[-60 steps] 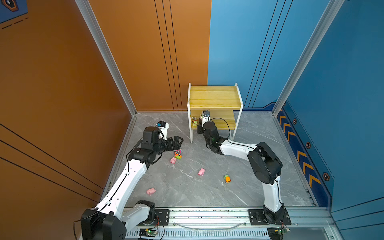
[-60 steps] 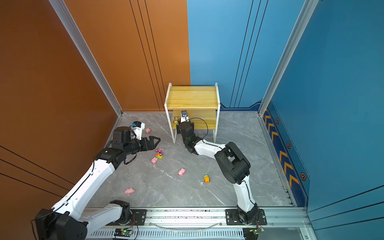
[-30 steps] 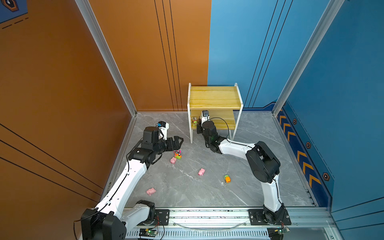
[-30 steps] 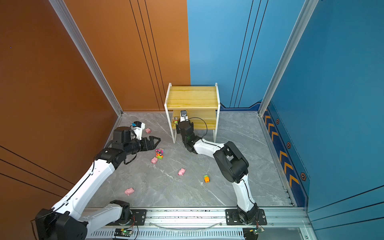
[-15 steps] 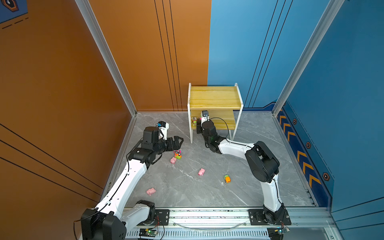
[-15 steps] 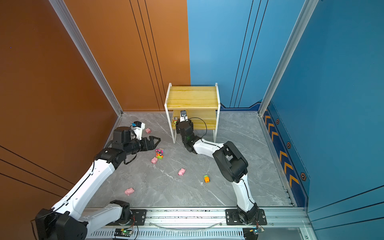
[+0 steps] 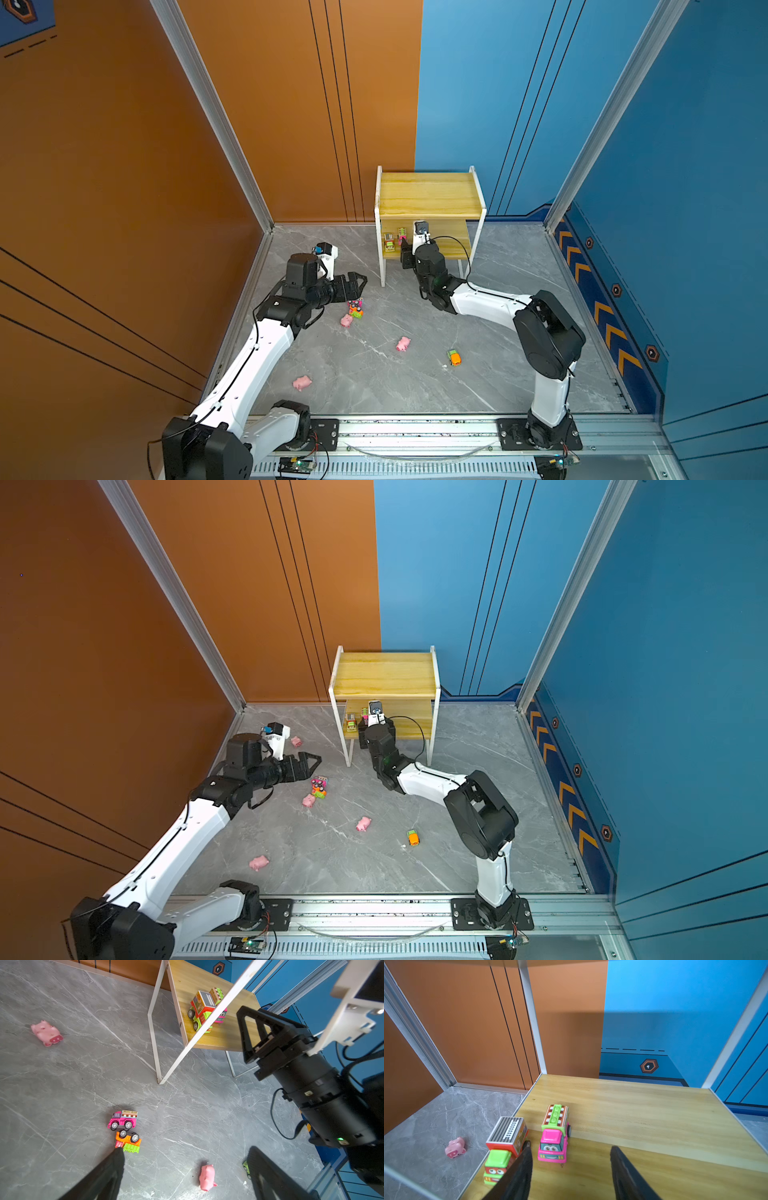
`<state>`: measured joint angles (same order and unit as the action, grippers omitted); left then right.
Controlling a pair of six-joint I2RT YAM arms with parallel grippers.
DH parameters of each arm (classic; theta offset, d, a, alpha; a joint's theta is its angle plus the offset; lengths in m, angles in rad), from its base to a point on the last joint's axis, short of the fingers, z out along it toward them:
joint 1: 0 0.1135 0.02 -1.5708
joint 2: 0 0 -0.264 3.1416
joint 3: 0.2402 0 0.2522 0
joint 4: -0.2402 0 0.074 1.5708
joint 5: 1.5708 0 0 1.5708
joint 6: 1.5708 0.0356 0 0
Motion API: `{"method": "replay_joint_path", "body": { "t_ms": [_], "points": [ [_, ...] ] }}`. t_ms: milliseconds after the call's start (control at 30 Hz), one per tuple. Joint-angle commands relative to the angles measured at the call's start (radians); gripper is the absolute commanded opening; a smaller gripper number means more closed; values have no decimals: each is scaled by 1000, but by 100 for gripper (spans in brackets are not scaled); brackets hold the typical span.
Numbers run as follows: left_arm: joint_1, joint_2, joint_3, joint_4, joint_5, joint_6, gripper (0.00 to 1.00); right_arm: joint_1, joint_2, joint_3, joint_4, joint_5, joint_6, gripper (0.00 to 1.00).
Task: Place and organize the plastic toys onto the shelf
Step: 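Withdraw right gripper from the shelf and lower it over the orange-and-green truck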
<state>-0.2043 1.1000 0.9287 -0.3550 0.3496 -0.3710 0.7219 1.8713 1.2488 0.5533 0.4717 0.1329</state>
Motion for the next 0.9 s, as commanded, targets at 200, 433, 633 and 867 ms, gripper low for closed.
{"method": "replay_joint_path", "body": {
  "t_ms": [200,433,633,867],
  "points": [
    [18,3,-17,12,-8,-5,93,83,-320,-270,-134,-74,-13,68],
    [41,19,-20,11,-33,-18,92,192,-487,-389,-478,-55,71,71],
    [24,31,-20,-21,-103,0,92,260,-601,-455,-729,9,229,72],
    [-64,44,-7,-104,-257,56,93,266,-790,-547,-997,-7,430,73]
  ]
}}
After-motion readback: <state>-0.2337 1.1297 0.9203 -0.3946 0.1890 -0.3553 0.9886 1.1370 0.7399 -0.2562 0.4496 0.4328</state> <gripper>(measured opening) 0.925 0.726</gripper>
